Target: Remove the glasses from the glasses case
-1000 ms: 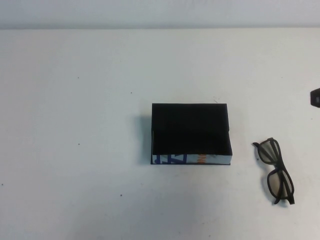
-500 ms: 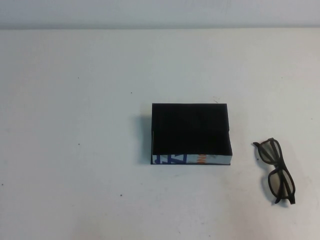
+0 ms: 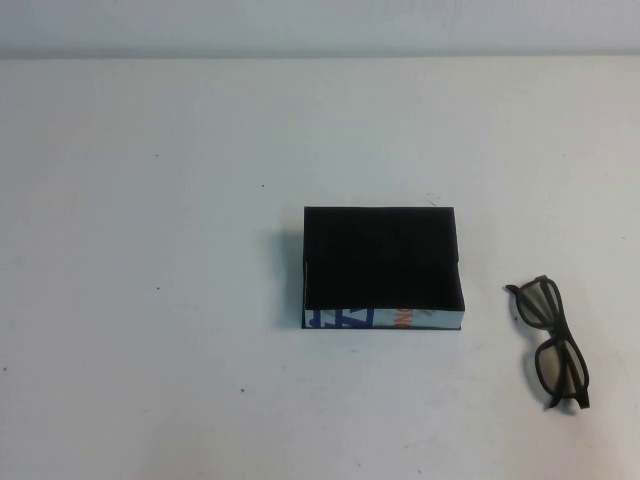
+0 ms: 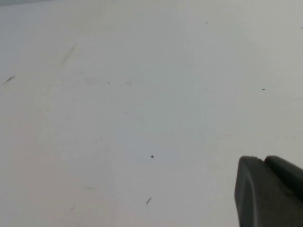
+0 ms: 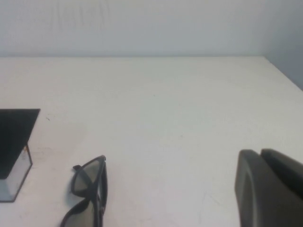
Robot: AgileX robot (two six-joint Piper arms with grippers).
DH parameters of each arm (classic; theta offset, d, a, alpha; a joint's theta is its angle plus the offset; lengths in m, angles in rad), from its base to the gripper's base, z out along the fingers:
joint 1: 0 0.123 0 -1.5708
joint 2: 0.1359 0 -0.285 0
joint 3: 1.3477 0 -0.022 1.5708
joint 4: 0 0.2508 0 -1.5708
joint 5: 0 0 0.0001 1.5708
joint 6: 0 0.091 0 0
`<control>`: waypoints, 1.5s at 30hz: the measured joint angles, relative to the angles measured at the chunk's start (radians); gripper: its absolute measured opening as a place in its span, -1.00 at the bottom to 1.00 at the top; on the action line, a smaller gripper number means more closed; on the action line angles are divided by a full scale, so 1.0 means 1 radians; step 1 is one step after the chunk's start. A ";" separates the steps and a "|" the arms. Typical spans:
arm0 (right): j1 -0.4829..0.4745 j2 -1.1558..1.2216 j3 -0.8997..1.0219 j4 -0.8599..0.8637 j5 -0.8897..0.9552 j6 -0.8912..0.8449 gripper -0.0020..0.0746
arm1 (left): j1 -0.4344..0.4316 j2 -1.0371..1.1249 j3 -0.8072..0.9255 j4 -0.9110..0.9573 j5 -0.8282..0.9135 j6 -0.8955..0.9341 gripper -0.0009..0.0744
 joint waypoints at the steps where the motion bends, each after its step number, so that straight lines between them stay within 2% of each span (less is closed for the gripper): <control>1: -0.003 -0.010 0.012 0.000 0.000 0.005 -0.99 | 0.000 0.000 0.000 0.000 0.000 0.000 -0.99; 6: 0.036 -0.062 0.054 0.000 0.013 0.083 -0.99 | 0.000 0.000 0.000 0.000 0.000 0.000 -0.99; 16: 0.158 -0.063 0.057 -0.002 0.101 0.109 -0.99 | 0.000 0.000 0.000 0.000 0.000 0.000 -0.99; 45: 0.164 -0.063 0.057 -0.004 0.138 0.134 -0.99 | 0.000 0.000 0.000 0.000 0.000 0.000 -0.99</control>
